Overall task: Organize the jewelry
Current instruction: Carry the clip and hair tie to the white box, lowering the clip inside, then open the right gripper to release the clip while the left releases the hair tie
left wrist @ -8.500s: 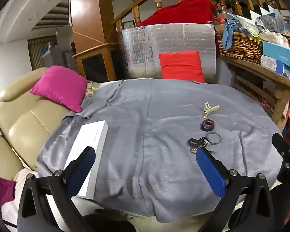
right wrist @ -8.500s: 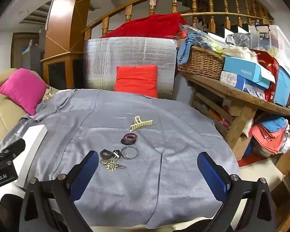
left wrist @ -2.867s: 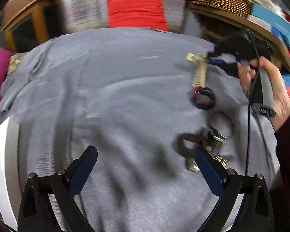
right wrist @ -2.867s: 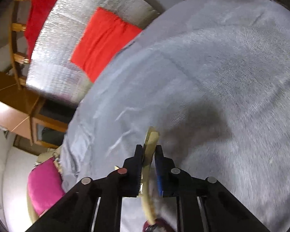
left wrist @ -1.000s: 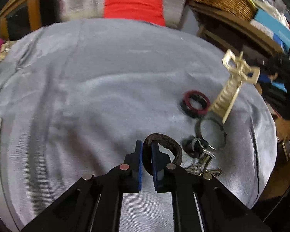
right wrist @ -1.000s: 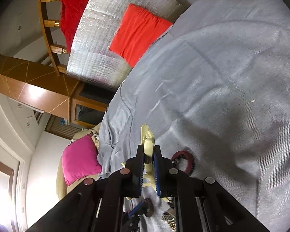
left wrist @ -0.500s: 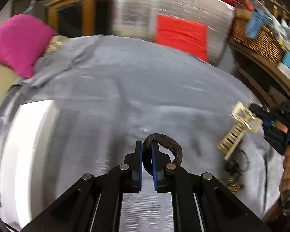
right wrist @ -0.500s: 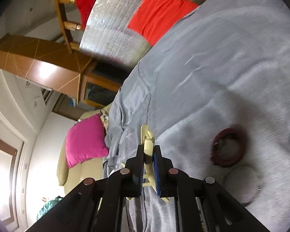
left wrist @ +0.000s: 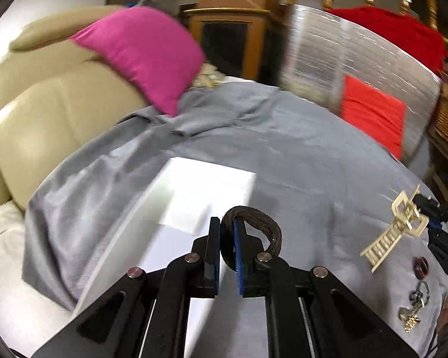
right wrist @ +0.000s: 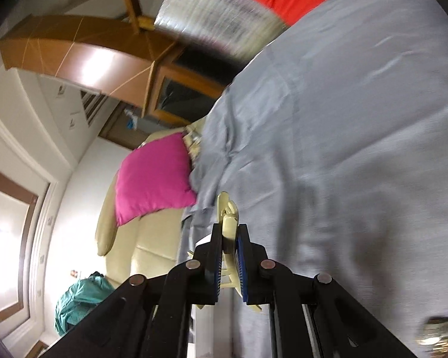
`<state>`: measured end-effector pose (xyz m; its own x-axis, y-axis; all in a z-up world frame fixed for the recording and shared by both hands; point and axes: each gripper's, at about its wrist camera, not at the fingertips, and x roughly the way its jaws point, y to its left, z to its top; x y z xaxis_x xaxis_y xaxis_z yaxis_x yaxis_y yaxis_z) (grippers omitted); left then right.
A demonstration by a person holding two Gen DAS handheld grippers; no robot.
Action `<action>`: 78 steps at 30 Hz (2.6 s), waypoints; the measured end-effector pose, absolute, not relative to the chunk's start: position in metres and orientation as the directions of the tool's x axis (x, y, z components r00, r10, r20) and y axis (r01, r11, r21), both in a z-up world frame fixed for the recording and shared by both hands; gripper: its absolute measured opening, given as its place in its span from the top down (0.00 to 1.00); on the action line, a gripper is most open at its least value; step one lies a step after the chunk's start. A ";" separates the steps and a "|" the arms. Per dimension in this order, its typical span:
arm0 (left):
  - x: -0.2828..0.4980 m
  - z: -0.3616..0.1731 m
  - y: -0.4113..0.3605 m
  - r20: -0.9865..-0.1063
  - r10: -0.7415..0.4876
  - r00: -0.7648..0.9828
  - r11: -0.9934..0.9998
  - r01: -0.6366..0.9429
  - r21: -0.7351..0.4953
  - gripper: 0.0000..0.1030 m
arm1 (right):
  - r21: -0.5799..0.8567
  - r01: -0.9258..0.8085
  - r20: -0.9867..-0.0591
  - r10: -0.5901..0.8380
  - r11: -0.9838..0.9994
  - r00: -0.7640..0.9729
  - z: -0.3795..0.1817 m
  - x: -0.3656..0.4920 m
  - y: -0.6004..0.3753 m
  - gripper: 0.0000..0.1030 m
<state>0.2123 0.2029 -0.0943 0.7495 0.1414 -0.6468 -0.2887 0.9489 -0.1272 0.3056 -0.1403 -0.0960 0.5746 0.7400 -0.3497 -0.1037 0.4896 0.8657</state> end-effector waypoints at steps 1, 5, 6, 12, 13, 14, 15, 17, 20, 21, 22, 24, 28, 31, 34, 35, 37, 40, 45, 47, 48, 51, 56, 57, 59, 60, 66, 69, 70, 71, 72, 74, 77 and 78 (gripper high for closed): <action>0.210 -0.096 0.213 -0.650 0.149 0.745 0.943 -0.305 -0.134 0.92 | 0.869 -0.112 -0.343 0.749 0.483 0.567 -0.093 0.310 -0.126 0.90; 0.206 -0.104 0.243 -0.659 0.199 0.726 0.924 -0.363 -0.121 0.92 | 0.883 -0.140 -0.309 0.778 0.449 0.547 -0.083 0.328 -0.072 0.90; 0.205 -0.106 0.245 -0.663 0.200 0.722 0.923 -0.366 -0.120 0.92 | 0.885 -0.149 -0.301 0.785 0.442 0.541 -0.081 0.333 -0.056 0.90; 0.206 -0.122 0.262 -0.707 0.160 0.689 0.911 -0.379 -0.163 0.92 | 0.896 -0.149 -0.298 0.814 0.419 0.498 -0.089 0.359 0.010 0.90; 0.207 -0.124 0.264 -0.712 0.157 0.684 0.908 -0.383 -0.168 0.92 | 0.906 -0.144 -0.284 0.824 0.398 0.490 -0.094 0.363 0.021 0.90; 0.210 -0.126 0.265 -0.718 0.150 0.679 0.906 -0.386 -0.176 0.92 | 0.914 -0.138 -0.272 0.831 0.381 0.486 -0.098 0.366 0.028 0.90; 0.210 -0.128 0.265 -0.722 0.147 0.676 0.905 -0.387 -0.178 0.91 | 0.920 -0.129 -0.267 0.833 0.370 0.484 -0.102 0.368 0.032 0.90; 0.212 -0.131 0.264 -0.730 0.151 0.667 0.904 -0.392 -0.171 0.91 | 0.929 -0.113 -0.260 0.840 0.352 0.477 -0.111 0.374 0.045 0.90; 0.214 -0.136 0.266 -0.742 0.158 0.651 0.901 -0.403 -0.161 0.91 | 0.926 -0.103 -0.280 0.845 0.362 0.456 -0.124 0.384 0.067 0.90; 0.216 -0.139 0.268 -0.751 0.156 0.642 0.899 -0.408 -0.162 0.91 | 0.927 -0.102 -0.283 0.850 0.362 0.445 -0.129 0.386 0.073 0.90; 0.218 -0.142 0.270 -0.758 0.153 0.634 0.895 -0.414 -0.166 0.91 | 0.928 -0.101 -0.284 0.855 0.359 0.433 -0.134 0.389 0.079 0.90; 0.221 -0.150 0.276 -0.778 0.145 0.612 0.886 -0.431 -0.174 0.91 | 0.920 -0.099 -0.307 0.855 0.379 0.417 -0.141 0.392 0.089 0.90; 0.223 -0.160 0.282 -0.806 0.128 0.578 0.869 -0.458 -0.190 0.91 | 0.897 -0.103 -0.364 0.851 0.430 0.378 -0.153 0.395 0.108 0.90; 0.223 -0.165 0.283 -0.819 0.117 0.562 0.863 -0.465 -0.196 0.91 | 0.888 -0.100 -0.385 0.845 0.449 0.372 -0.160 0.394 0.114 0.90; 0.223 -0.169 0.284 -0.833 0.098 0.544 0.860 -0.468 -0.204 0.91 | 0.871 -0.105 -0.418 0.835 0.481 0.356 -0.164 0.391 0.119 0.90; 0.224 -0.170 0.285 -0.839 0.085 0.537 0.859 -0.467 -0.212 0.91 | 0.858 -0.113 -0.436 0.827 0.501 0.355 -0.164 0.388 0.122 0.90; 0.225 -0.173 0.287 -0.847 0.070 0.527 0.853 -0.471 -0.223 0.91 | 0.850 -0.119 -0.449 0.824 0.513 0.345 -0.163 0.385 0.127 0.90; 0.225 -0.175 0.290 -0.854 0.056 0.518 0.845 -0.480 -0.236 0.91 | 0.826 -0.117 -0.492 0.806 0.551 0.329 -0.163 0.381 0.133 0.90; 0.221 -0.174 0.291 -0.855 0.060 0.516 0.839 -0.490 -0.236 0.91 | 0.781 -0.116 -0.553 0.765 0.614 0.331 -0.158 0.377 0.133 0.86; 0.221 -0.176 0.290 -0.857 0.053 0.513 0.840 -0.487 -0.239 0.91 | 0.781 -0.100 -0.561 0.764 0.616 0.319 -0.159 0.378 0.130 0.85; 0.221 -0.177 0.289 -0.859 0.049 0.509 0.841 -0.485 -0.239 0.91 | 0.782 -0.093 -0.564 0.763 0.616 0.316 -0.160 0.378 0.128 0.84; 0.220 -0.180 0.287 -0.866 0.037 0.499 0.842 -0.482 -0.242 0.90 | 0.786 -0.074 -0.568 0.764 0.614 0.306 -0.161 0.376 0.122 0.66; 0.217 -0.178 0.283 -0.864 0.037 0.502 0.848 -0.473 -0.238 0.80 | 0.787 -0.081 -0.562 0.765 0.612 0.316 -0.156 0.371 0.114 0.62; 0.215 -0.176 0.282 -0.861 0.054 0.507 0.850 -0.475 -0.227 0.79 | 0.788 -0.085 -0.559 0.767 0.609 0.314 -0.155 0.370 0.114 0.62; 0.214 -0.173 0.281 -0.854 0.077 0.514 0.854 -0.476 -0.210 0.76 | 0.783 -0.101 -0.560 0.767 0.613 0.314 -0.151 0.367 0.110 0.62; 0.213 -0.171 0.280 -0.849 0.092 0.520 0.855 -0.478 -0.200 0.73 | 0.780 -0.107 -0.561 0.765 0.616 0.318 -0.149 0.365 0.107 0.62; 0.208 -0.150 0.270 -0.792 0.217 0.570 0.867 -0.485 -0.111 0.53 | 0.760 -0.146 -0.556 0.750 0.633 0.357 -0.128 0.351 0.082 0.62; 0.207 -0.140 0.262 -0.756 0.269 0.596 0.873 -0.483 -0.070 0.47 | 0.744 -0.152 -0.562 0.732 0.651 0.385 -0.117 0.344 0.062 0.62; 0.206 -0.136 0.259 -0.745 0.281 0.605 0.876 -0.479 -0.059 0.46 | 0.733 -0.153 -0.568 0.720 0.663 0.398 -0.113 0.342 0.052 0.62; 0.205 -0.133 0.255 -0.733 0.292 0.615 0.878 -0.475 -0.048 0.44 | 0.723 -0.153 -0.574 0.709 0.673 0.409 -0.110 0.339 0.045 0.62; 0.204 -0.129 0.250 -0.720 0.304 0.624 0.882 -0.470 -0.036 0.42 | 0.710 -0.150 -0.583 0.694 0.688 0.423 -0.105 0.336 0.034 0.62; 0.202 -0.122 0.239 -0.695 0.321 0.644 0.889 -0.459 -0.015 0.39 | 0.693 -0.138 -0.596 0.670 0.707 0.442 -0.099 0.331 0.016 0.62; 0.199 -0.113 0.222 -0.663 0.327 0.673 0.901 -0.434 0.003 0.37 | 0.656 -0.120 -0.619 0.622 0.745 0.480 -0.087 0.321 -0.014 0.62; 0.197 -0.109 0.212 -0.648 0.322 0.690 0.910 -0.415 0.010 0.35 | 0.643 -0.115 -0.625 0.605 0.757 0.493 -0.083 0.316 -0.023 0.62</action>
<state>0.1971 0.2124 -0.1089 0.6899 0.3217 -0.6485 -0.4149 0.9098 0.0099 0.3164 -0.0232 -0.0833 0.4934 0.6052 -0.6247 -0.1147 0.7572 0.6430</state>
